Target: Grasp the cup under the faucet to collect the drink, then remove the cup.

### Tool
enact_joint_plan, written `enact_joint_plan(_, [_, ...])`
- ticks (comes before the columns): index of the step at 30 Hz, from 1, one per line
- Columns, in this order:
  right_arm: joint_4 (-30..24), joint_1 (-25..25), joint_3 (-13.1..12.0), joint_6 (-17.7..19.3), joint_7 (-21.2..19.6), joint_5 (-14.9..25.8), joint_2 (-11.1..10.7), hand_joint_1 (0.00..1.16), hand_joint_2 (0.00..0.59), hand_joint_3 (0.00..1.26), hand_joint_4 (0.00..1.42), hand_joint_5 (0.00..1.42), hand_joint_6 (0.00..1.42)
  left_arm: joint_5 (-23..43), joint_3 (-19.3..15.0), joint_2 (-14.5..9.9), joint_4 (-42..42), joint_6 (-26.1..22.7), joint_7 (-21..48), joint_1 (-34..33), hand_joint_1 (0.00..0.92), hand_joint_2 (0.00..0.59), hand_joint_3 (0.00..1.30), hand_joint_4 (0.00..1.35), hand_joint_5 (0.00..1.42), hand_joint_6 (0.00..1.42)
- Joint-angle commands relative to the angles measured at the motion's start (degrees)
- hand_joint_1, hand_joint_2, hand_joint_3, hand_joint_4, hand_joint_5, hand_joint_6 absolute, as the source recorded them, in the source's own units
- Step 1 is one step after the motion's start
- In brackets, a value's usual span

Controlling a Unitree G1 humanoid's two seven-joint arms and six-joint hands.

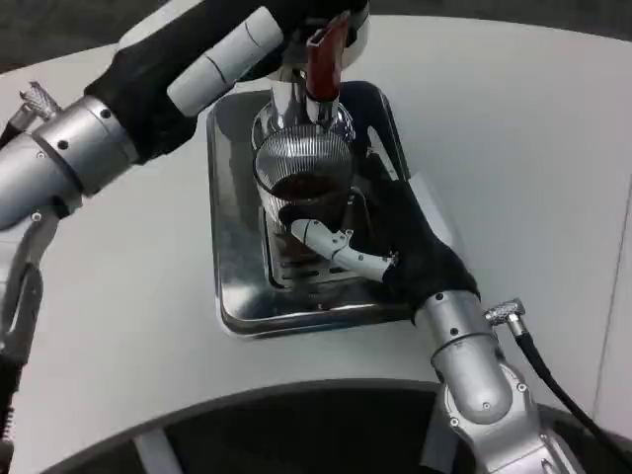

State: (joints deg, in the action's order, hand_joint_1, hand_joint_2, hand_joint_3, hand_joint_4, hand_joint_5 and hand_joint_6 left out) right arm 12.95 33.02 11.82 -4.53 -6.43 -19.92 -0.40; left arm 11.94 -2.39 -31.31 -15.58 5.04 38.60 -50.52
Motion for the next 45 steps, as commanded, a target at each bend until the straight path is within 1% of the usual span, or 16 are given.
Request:
enact_joint_plan(1, [0.79,-1.70,0.88,0.21,-0.12,0.07,0.97,0.64,0.234,0.00,0.08,0.12,0.15,2.08,-2.78,0.17,5.30,-3.38,-1.35,2.58,0.000,0.100,0.17,0.07,0.11,0.20])
enact_joint_plan(6, [-0.30,-2.62,1.41,1.32,-0.50,-0.11,1.04,0.63,0.243,0.00,0.11,0.15,0.17,2.59,-4.03,-0.09,9.22,-5.23,-0.99,4.07,0.000,0.101,0.19,0.09,0.13,0.21])
enact_joint_plan(12, [-1.82,-3.71,1.11,1.98,-0.28,0.30,0.70,0.63,0.243,0.00,0.12,0.17,0.18,2.17,-4.55,-0.27,10.70,-5.82,-0.71,5.14,0.000,0.110,0.20,0.10,0.13,0.22])
enact_joint_plan(18, [-2.99,-4.15,1.07,1.08,0.29,0.74,0.91,0.63,0.243,0.00,0.12,0.17,0.19,2.77,-5.26,-0.30,13.41,-6.95,-0.94,6.02,0.000,0.114,0.20,0.10,0.14,0.22])
enact_joint_plan(25, [-2.00,-3.59,1.45,0.65,1.09,1.42,2.02,0.63,0.242,0.00,0.14,0.22,0.22,2.74,-6.30,-1.16,17.02,-8.37,-0.68,8.31,0.000,0.135,0.21,0.12,0.14,0.22])
enact_joint_plan(34, [-0.25,-2.22,1.80,-1.34,0.36,0.72,3.61,0.60,0.246,0.00,0.10,0.18,0.18,3.68,-7.89,-2.04,19.87,-9.80,-0.98,9.47,0.000,0.137,0.21,0.12,0.15,0.23])
enact_joint_plan(38, [0.05,-1.86,2.44,-3.24,-0.12,-0.63,3.77,0.60,0.246,0.00,0.03,0.15,0.15,4.18,-8.36,-2.59,20.90,-10.54,-0.89,9.77,0.000,0.143,0.22,0.13,0.15,0.23])
enact_joint_plan(45, [0.99,-1.69,3.44,-5.39,-1.14,-2.12,4.57,0.61,0.244,0.00,0.02,0.15,0.15,4.56,-8.93,-3.15,22.12,-11.28,-0.83,10.27,0.000,0.152,0.23,0.14,0.16,0.23])
